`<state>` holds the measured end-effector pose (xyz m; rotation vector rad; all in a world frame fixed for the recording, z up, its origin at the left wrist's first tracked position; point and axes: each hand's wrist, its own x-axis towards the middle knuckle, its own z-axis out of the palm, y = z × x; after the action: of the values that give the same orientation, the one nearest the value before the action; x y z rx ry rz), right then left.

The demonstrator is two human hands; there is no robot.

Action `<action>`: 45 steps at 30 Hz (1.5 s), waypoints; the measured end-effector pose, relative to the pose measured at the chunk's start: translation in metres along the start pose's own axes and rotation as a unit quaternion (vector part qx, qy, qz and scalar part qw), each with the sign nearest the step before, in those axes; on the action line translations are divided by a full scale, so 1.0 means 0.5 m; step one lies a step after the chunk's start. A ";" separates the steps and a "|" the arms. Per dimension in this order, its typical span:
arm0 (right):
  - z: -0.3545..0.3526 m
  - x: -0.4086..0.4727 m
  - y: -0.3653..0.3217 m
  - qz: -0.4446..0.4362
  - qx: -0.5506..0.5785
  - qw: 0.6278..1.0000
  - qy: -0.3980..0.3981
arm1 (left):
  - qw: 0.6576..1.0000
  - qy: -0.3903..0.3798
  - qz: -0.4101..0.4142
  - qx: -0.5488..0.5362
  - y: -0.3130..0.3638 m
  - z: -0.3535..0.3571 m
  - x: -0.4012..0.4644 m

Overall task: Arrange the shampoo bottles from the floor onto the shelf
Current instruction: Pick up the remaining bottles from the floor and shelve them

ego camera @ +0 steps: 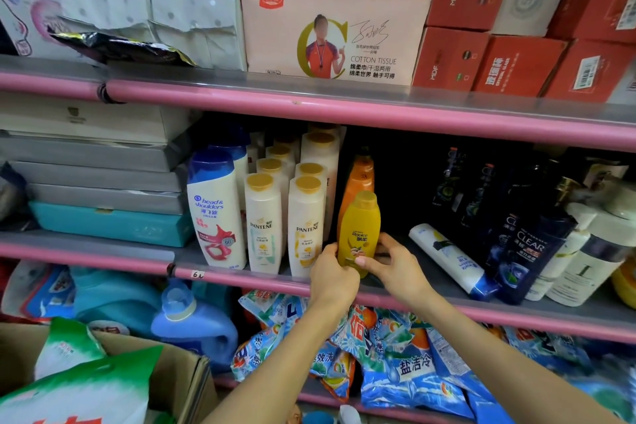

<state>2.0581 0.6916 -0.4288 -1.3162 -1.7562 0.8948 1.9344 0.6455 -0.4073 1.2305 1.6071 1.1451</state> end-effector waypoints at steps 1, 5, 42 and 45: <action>0.000 0.003 0.000 0.000 -0.007 1.000 0.003 | 1.000 0.003 0.000 0.004 0.000 0.000 0.001; 0.005 0.012 0.003 0.003 -0.017 1.000 0.021 | 1.000 0.011 -0.008 -0.002 0.005 0.001 0.007; 0.022 0.088 -0.336 -0.197 -0.401 0.894 -0.037 | 0.980 0.186 -0.051 0.041 -0.052 -0.073 -0.024; 0.018 0.092 -0.338 -0.195 -0.391 0.899 -0.043 | 0.979 0.190 -0.048 0.049 -0.054 -0.074 -0.024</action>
<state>1.9668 0.6972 -0.2794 -1.3051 -2.4642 -0.0142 1.8951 0.6238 -0.4223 1.0234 2.0036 1.3098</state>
